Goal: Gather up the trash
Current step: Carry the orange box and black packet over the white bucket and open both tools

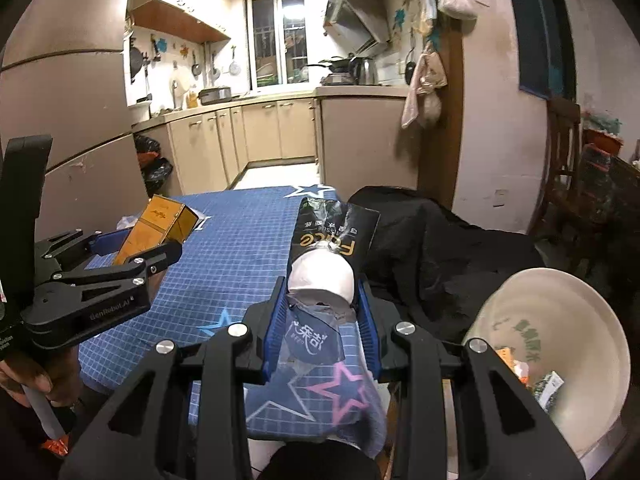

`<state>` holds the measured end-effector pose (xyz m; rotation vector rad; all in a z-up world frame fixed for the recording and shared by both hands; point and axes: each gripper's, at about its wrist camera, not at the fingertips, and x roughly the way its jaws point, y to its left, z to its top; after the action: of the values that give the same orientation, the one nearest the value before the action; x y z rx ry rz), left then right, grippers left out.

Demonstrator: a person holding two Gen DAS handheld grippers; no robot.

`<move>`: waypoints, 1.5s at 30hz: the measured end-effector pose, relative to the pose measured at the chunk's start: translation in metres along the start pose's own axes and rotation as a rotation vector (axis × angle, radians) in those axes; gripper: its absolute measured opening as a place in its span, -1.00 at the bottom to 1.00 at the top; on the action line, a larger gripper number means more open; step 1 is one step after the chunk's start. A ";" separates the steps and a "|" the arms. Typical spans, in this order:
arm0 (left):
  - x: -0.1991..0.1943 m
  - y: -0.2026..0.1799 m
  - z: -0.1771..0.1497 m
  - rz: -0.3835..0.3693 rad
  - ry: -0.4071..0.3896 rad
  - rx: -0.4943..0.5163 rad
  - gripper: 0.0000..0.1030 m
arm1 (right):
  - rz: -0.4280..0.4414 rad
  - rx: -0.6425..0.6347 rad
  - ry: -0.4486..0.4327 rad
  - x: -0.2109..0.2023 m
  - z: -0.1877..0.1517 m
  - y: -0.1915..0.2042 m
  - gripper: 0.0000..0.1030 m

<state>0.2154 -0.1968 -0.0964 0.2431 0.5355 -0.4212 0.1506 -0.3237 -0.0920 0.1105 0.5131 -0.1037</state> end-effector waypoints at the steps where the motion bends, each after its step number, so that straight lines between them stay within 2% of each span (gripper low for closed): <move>1: 0.000 -0.004 0.001 -0.004 -0.001 0.006 0.12 | -0.010 0.002 -0.006 -0.003 0.000 -0.004 -0.39; 12: 0.005 -0.070 0.020 -0.101 -0.020 0.109 0.12 | -0.147 0.044 -0.053 -0.036 -0.002 -0.064 -0.39; 21: 0.021 -0.149 0.036 -0.252 -0.013 0.211 0.12 | -0.321 0.091 -0.055 -0.066 -0.013 -0.134 -0.39; 27: 0.040 -0.195 0.045 -0.354 0.025 0.248 0.12 | -0.410 0.105 -0.039 -0.080 -0.020 -0.172 -0.39; 31: 0.050 -0.221 0.047 -0.401 0.048 0.275 0.12 | -0.436 0.120 -0.024 -0.080 -0.024 -0.188 -0.39; 36: 0.055 -0.257 0.049 -0.496 0.060 0.311 0.12 | -0.444 0.131 0.003 -0.080 -0.033 -0.200 -0.39; 45: 0.071 -0.292 0.041 -0.549 0.091 0.346 0.12 | -0.434 0.171 0.020 -0.080 -0.042 -0.217 -0.39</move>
<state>0.1580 -0.4923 -0.1335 0.4506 0.6156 -1.0444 0.0338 -0.5272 -0.1060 0.1659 0.5422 -0.5717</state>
